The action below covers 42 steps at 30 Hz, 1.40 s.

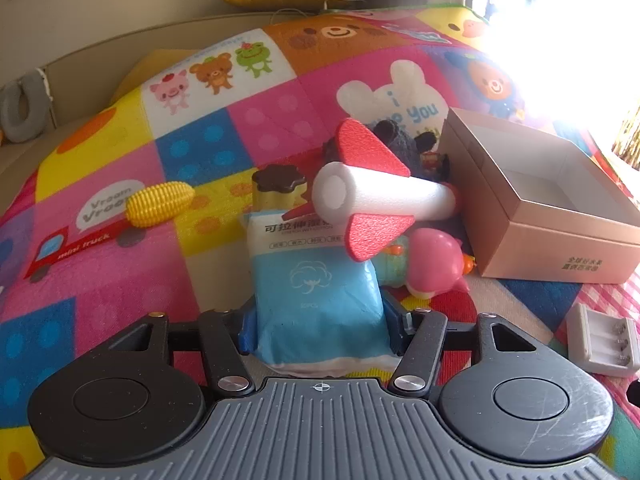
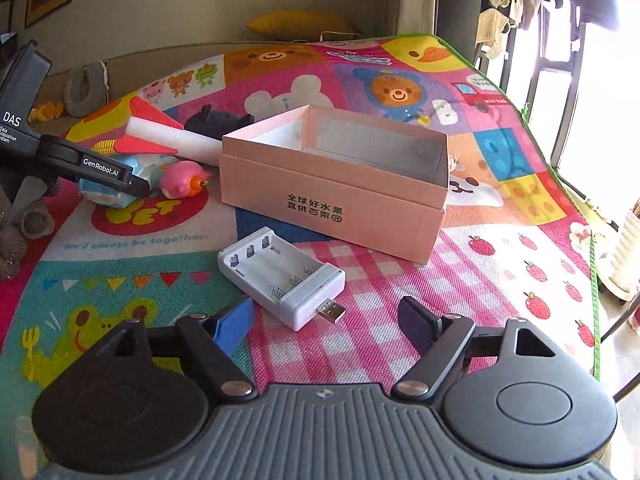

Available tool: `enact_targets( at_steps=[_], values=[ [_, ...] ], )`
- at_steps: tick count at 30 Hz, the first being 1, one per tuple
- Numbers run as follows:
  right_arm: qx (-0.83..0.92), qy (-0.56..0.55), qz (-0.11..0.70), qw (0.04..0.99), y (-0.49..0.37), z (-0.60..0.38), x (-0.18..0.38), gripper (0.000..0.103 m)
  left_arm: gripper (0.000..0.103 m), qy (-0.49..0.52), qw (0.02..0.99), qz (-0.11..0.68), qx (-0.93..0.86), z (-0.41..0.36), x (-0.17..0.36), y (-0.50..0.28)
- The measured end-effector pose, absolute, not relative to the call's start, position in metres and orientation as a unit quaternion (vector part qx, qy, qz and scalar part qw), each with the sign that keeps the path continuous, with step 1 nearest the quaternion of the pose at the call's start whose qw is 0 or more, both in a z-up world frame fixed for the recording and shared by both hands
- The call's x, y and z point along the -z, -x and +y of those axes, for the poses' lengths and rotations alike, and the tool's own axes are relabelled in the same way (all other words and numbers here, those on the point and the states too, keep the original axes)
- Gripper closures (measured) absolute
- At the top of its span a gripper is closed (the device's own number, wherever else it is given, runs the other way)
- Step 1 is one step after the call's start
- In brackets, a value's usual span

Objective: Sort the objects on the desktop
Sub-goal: 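Grasp the white battery charger with the right tool while the left tool grasps the pink pig figurine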

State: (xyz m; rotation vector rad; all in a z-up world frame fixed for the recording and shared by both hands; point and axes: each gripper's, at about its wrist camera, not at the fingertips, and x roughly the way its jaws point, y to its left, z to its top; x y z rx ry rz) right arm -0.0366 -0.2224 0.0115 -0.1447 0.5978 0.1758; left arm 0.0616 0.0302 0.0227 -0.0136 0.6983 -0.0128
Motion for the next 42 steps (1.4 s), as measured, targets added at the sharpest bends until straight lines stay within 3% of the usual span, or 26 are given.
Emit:
enact_targets(
  at_steps=[10, 12, 16, 28, 36, 38, 40, 42],
  values=[
    [-0.071, 0.063, 0.308, 0.947, 0.038, -0.224, -0.009, 0.020, 0.041, 0.007, 0.926, 0.347, 0.148, 0.004, -0.032, 0.016],
    [-0.071, 0.062, 0.311, 0.946, 0.034, -0.221, -0.010, 0.019, 0.038, 0.010, 0.919, 0.354, 0.175, -0.002, -0.030, 0.023],
    [-0.075, 0.070, 0.308, 0.946, 0.029, -0.212, -0.010, 0.017, 0.022, -0.015, 0.927, 0.346, 0.143, -0.005, -0.023, 0.017],
    [0.002, 0.123, 0.306, 0.944, 0.011, -0.211, -0.007, 0.016, 0.023, 0.021, 0.945, 0.324, 0.029, 0.057, -0.030, -0.014],
    [-0.030, 0.068, 0.309, 0.948, 0.008, -0.217, -0.014, 0.016, 0.023, -0.004, 0.950, 0.310, 0.041, 0.038, -0.032, -0.005],
    [-0.038, 0.079, 0.302, 0.949, 0.011, -0.211, -0.014, 0.016, 0.019, -0.013, 0.958, 0.287, 0.019, 0.038, -0.041, 0.001],
    [-0.044, 0.087, 0.301, 0.949, 0.010, -0.208, -0.013, 0.015, 0.008, -0.012, 0.963, 0.268, 0.018, 0.040, -0.051, 0.006],
    [-0.044, 0.087, 0.310, 0.946, 0.002, -0.208, -0.011, 0.014, 0.008, -0.011, 0.966, 0.257, 0.024, 0.040, -0.060, 0.008]
  ],
)
